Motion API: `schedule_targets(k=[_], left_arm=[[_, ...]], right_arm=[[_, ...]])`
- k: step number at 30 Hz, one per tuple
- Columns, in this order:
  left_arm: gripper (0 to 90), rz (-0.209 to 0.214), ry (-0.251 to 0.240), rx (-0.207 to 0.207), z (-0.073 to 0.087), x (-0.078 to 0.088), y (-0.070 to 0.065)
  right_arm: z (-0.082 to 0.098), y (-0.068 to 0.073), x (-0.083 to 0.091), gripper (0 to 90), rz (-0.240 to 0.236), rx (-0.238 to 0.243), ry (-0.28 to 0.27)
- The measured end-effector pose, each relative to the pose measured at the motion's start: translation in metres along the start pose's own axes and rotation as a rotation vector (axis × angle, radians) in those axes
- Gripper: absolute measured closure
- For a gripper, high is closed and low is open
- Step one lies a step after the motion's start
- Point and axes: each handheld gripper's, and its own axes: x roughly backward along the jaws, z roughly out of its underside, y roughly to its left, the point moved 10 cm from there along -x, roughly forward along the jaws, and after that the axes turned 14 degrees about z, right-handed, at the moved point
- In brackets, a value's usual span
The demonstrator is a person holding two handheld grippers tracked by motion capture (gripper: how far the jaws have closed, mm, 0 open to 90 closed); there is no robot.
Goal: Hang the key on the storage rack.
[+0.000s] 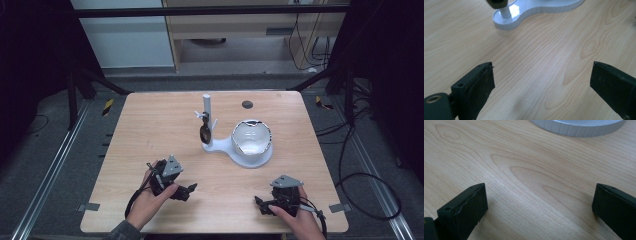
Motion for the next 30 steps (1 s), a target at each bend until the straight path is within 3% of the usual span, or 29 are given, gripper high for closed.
schedule_targets(k=[4,16,24,30], left_arm=[[5.6,-0.023,0.008,0.013,0.013,0.007,0.008],[6.0,-0.067,0.003,0.137,0.059,0.024,0.037],[6.0,-0.096,0.010,0.172,0.077,0.029,0.050],[6.0,-0.113,-0.013,0.201,0.084,0.034,0.060]], right_arm=[[0.000,0.000,0.000,0.4,0.001,-0.004,0.002],[0.000,0.000,0.000,0.4,0.001,-0.003,0.001],[0.000,0.000,0.000,0.4,0.001,-0.001,0.001],[0.000,0.000,0.000,0.4,0.001,-0.001,0.000]])
